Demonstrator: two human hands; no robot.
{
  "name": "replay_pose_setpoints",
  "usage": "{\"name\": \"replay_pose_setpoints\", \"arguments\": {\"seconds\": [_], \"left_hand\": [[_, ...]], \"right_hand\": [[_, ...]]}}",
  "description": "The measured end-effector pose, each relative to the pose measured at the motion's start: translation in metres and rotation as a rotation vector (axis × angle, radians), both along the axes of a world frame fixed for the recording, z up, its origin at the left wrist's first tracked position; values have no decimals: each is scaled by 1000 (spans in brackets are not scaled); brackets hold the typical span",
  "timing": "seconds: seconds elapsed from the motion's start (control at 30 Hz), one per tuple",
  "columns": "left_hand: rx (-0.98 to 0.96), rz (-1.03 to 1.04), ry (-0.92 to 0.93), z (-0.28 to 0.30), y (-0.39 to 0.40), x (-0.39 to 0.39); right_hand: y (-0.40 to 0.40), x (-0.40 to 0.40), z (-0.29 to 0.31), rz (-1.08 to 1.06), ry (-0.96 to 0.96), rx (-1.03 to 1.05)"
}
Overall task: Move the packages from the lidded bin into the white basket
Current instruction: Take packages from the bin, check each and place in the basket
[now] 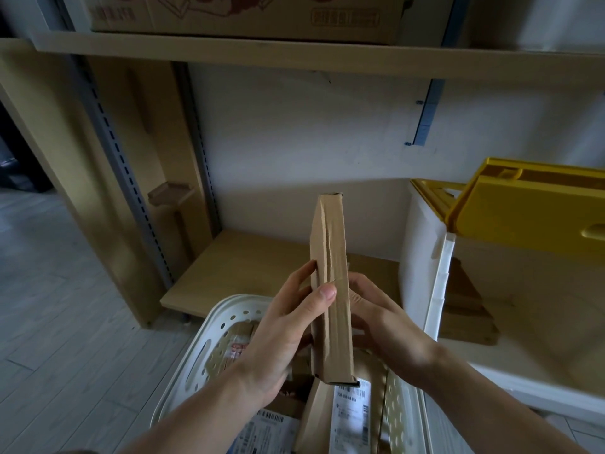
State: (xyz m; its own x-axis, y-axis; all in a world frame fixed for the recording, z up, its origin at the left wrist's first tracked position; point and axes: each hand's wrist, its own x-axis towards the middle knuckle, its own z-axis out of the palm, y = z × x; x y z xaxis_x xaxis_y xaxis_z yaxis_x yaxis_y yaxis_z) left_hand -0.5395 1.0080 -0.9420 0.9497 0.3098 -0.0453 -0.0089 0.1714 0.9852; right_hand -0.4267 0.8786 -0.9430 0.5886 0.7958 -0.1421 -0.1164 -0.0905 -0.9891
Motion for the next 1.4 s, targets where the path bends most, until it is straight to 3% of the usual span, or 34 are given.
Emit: {"name": "replay_pose_setpoints", "arguments": {"seconds": [0.2,0.4,0.53,0.7,1.4], "left_hand": [[-208,65,-56,3,4,-1],[-75,270,-164,5,8,0],[-18,379,-190,5,11,1],[73,443,-174,5,17,2],[126,439,-133,4,21,1]], "right_hand": [[3,2,-1,-203,-78,-118],[4,6,2,-447,24,-73],[5,3,10,-512,-115,-79],[5,-2,17,-530,-124,11],[-8,-3,23,-447,-91,63]]}}
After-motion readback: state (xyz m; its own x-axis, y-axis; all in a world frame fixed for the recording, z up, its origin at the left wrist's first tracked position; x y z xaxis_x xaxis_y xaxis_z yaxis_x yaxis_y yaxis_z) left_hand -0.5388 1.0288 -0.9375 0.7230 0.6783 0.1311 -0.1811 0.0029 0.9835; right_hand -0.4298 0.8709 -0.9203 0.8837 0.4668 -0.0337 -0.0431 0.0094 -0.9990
